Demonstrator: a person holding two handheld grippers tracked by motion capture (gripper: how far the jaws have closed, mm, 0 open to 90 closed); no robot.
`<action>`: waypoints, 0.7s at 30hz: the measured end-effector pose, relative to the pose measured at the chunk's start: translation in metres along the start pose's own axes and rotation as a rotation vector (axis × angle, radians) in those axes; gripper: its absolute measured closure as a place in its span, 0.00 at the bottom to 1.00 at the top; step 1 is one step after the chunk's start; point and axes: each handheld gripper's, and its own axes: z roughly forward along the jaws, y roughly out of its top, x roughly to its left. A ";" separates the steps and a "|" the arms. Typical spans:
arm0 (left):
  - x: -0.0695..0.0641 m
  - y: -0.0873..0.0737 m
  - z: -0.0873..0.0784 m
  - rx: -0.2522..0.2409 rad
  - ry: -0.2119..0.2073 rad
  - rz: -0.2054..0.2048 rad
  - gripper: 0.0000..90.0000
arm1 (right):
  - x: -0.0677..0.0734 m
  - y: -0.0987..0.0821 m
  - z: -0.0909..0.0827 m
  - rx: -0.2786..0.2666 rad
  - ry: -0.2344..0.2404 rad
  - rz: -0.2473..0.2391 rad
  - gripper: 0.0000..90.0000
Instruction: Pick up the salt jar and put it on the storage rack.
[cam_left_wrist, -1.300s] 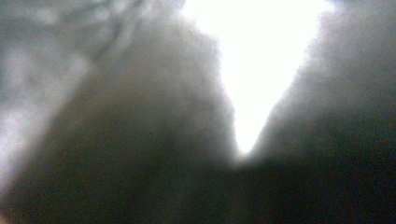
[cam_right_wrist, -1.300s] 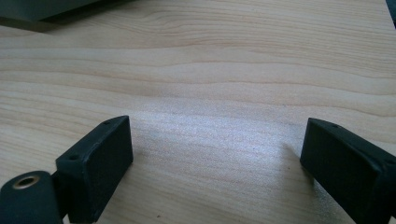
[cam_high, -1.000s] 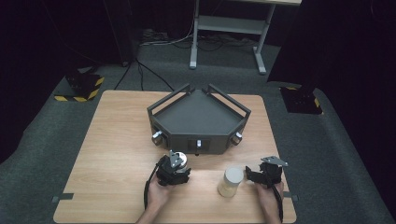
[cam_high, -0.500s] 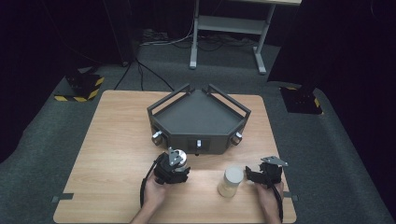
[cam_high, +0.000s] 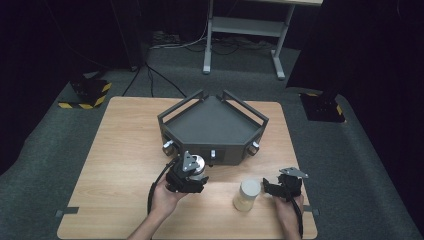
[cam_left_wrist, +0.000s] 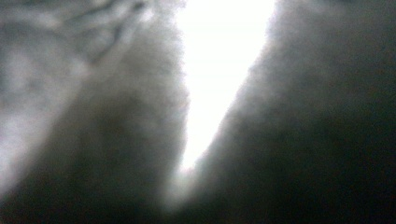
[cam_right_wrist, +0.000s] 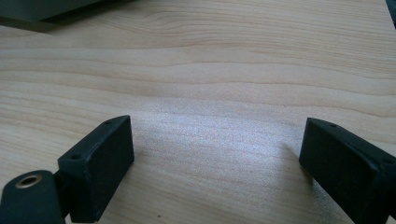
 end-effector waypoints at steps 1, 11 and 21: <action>0.002 0.006 -0.002 0.012 -0.010 0.021 0.34 | 0.000 0.000 0.000 0.000 0.000 0.000 0.11; 0.016 0.090 -0.021 0.279 -0.053 0.379 0.34 | 0.000 0.000 0.000 0.000 0.000 0.000 0.11; 0.025 0.123 -0.020 0.271 -0.030 0.343 0.34 | 0.000 0.000 0.000 0.000 0.000 0.000 0.11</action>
